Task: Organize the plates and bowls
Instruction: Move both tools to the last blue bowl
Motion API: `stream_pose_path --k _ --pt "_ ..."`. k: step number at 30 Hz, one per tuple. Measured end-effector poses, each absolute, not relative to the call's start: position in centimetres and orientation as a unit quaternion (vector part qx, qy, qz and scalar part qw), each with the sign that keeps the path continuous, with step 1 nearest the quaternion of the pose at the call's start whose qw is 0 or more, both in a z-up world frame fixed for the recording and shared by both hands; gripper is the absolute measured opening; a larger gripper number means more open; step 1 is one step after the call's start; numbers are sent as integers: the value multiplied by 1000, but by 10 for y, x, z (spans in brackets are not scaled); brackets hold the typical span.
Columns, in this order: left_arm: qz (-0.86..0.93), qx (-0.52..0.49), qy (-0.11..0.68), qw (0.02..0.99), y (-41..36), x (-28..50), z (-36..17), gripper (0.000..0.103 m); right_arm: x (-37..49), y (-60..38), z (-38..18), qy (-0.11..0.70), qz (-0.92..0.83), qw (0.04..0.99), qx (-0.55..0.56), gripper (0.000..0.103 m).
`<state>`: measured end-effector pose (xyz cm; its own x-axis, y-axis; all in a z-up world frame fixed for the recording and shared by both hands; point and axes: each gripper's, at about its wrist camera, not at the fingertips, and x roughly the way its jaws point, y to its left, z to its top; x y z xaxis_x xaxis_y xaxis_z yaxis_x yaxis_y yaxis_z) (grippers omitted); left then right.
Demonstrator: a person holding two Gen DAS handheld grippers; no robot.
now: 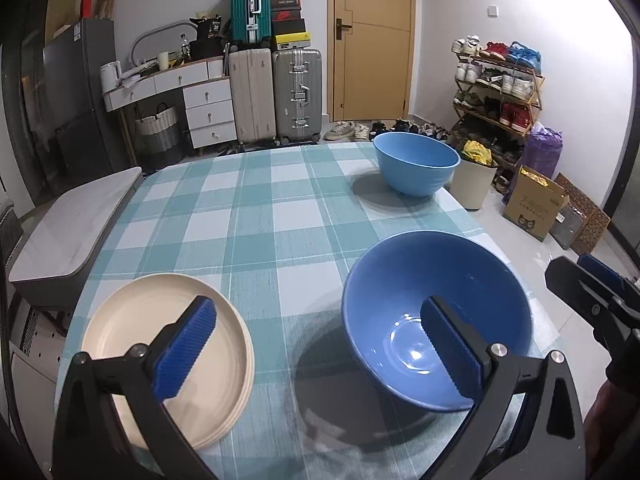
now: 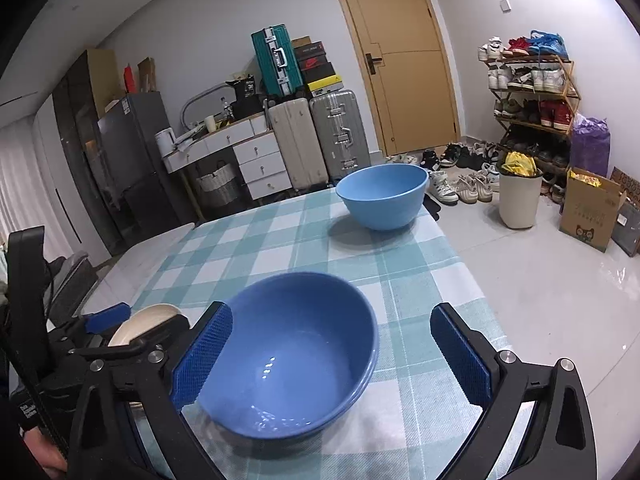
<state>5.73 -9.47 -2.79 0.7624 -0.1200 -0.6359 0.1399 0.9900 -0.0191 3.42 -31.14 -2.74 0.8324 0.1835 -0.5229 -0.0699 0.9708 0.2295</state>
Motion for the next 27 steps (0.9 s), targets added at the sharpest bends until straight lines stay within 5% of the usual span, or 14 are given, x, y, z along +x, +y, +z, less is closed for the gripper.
stream_pose_path --k 8,17,22,27 --pt "-72 6 319 945 -89 34 -7 103 8 -307 4 261 78 957 100 101" --pt "-102 -14 334 937 -81 21 29 103 4 -315 75 326 134 913 208 101" --pt "-142 14 304 942 -83 10 57 103 15 -308 113 380 234 859 250 101" --pt "-119 -2 263 957 -69 14 80 103 15 -307 168 349 234 881 220 101"
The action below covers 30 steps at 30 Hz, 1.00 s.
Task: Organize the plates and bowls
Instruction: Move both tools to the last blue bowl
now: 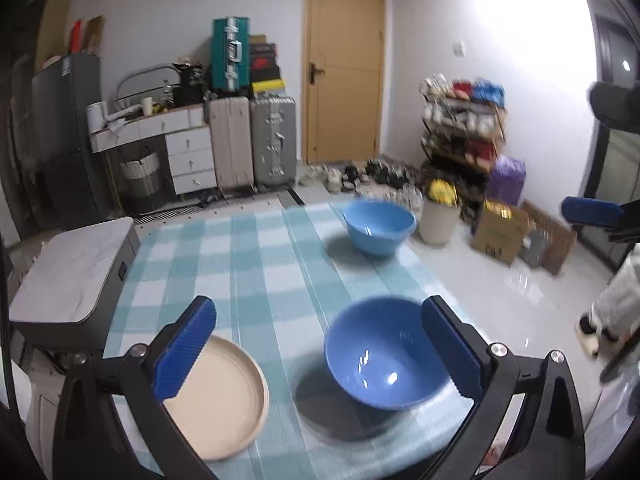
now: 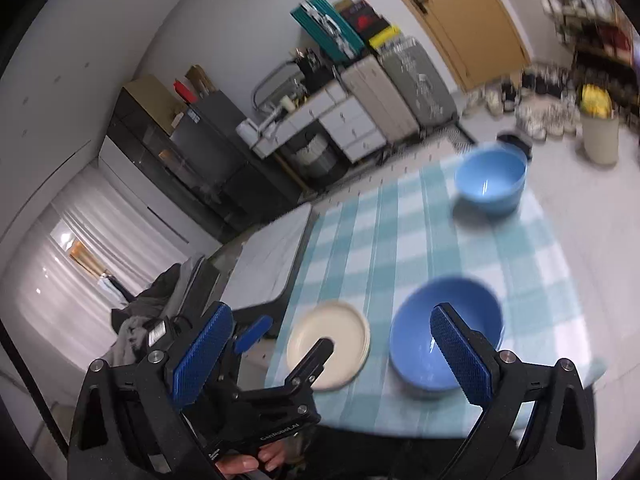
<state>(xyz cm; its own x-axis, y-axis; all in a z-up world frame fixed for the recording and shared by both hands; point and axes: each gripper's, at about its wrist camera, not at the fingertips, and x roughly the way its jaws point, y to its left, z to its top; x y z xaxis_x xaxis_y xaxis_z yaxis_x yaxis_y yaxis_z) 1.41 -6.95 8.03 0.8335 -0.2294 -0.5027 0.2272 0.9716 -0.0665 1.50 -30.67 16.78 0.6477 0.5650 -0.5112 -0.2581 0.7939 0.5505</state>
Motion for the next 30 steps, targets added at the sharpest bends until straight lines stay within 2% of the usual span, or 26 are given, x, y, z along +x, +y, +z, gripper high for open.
stream_pose_path --k 4,15,21,30 --pt "-127 -31 251 959 -55 36 92 103 26 -302 182 328 199 911 152 102" --pt "-248 -79 399 879 -81 139 80 103 122 -350 110 405 126 895 137 102" --pt "-205 -44 460 863 -111 218 59 103 179 -369 85 428 91 896 72 102" --pt "-176 1 527 831 -157 315 18 103 267 -423 56 462 83 874 124 102"
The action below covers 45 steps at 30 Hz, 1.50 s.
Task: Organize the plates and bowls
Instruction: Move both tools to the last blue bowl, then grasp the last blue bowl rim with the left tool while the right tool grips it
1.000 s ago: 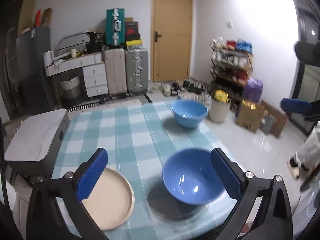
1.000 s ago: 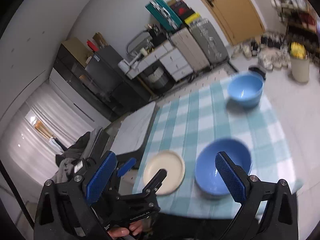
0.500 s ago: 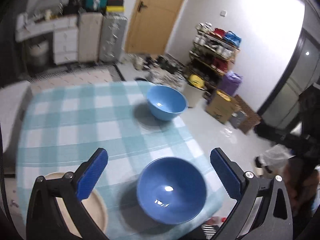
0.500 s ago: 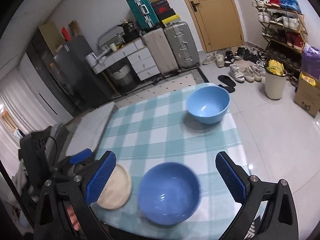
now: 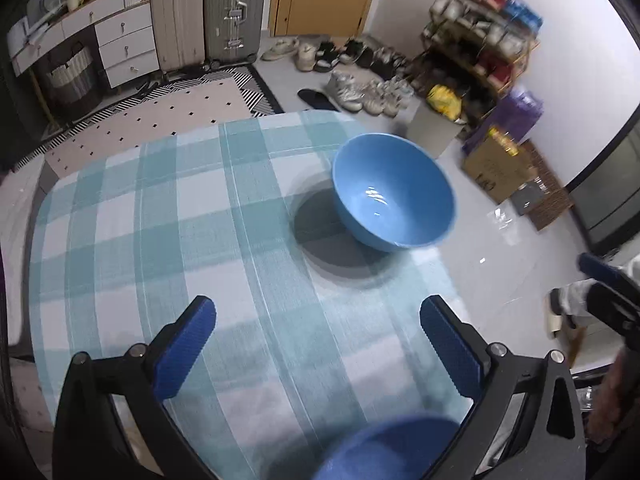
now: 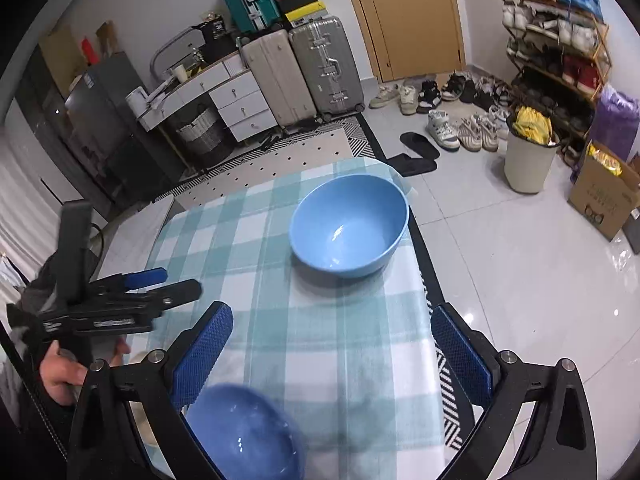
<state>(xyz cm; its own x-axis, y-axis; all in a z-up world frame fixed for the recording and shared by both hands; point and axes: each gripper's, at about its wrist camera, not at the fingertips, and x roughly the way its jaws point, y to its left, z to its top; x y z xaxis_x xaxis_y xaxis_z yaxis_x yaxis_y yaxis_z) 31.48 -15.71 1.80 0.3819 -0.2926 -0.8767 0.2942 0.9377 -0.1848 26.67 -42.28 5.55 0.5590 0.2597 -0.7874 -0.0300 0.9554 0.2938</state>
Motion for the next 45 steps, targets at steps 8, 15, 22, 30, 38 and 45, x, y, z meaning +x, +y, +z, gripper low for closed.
stream_pose_path --k 8,15,22,30,38,45 --pt "-198 -4 553 809 -197 377 -3 103 336 -447 26 481 57 864 133 102" --pt "-194 12 570 799 -224 416 -32 100 386 -454 -28 500 27 856 132 101" --pt "-195 38 583 788 -239 431 -54 91 411 -451 -49 484 12 866 125 101" --pt "-199 50 610 765 -248 441 -73 49 435 -445 -77 500 -1 857 122 100" --pt "-208 52 608 765 -247 443 -75 14 442 -439 -97 520 2 846 117 76" --pt "-207 71 602 768 -247 440 -72 12 448 -439 -107 543 11 830 130 36"
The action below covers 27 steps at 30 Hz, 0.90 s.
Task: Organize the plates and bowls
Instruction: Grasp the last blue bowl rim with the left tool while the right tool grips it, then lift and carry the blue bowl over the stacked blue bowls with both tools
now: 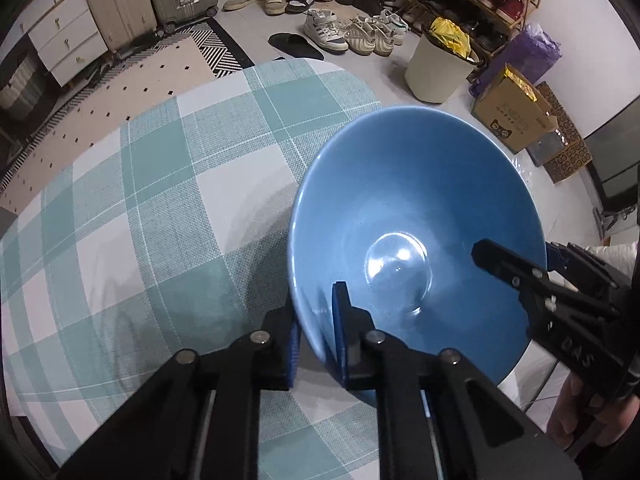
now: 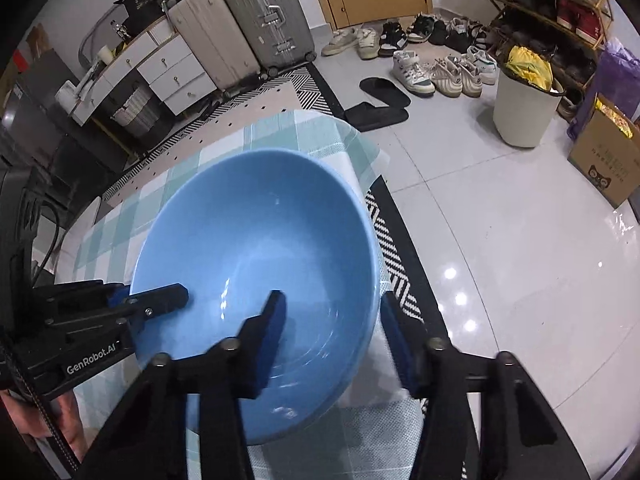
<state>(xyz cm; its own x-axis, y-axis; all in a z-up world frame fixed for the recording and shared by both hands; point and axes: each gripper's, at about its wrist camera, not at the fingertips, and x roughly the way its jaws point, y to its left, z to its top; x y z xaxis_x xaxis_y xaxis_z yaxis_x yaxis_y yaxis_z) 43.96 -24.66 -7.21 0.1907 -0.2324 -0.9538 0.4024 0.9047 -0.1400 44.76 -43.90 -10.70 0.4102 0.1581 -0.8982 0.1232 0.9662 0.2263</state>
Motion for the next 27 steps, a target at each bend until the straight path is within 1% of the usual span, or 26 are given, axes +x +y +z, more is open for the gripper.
stream_pose_path --k 1,2,3,5,15,27 --pt "-207 75 600 769 -247 439 -72 12 448 -439 -107 545 12 828 130 29" --pt "-207 79 600 769 -246 438 -71 12 448 -438 -108 548 13 826 130 26" --pt "-207 81 600 768 -245 437 -71 12 447 -438 -109 551 11 824 127 20" --pt "-207 77 605 765 -241 436 -72 12 446 -438 -108 555 13 822 128 16" --pt "-197 77 606 767 -221 418 -67 12 436 -413 -102 570 25 816 98 12" --pt "-170 75 600 778 -171 367 -67 13 403 -358 -97 588 54 804 61 12"
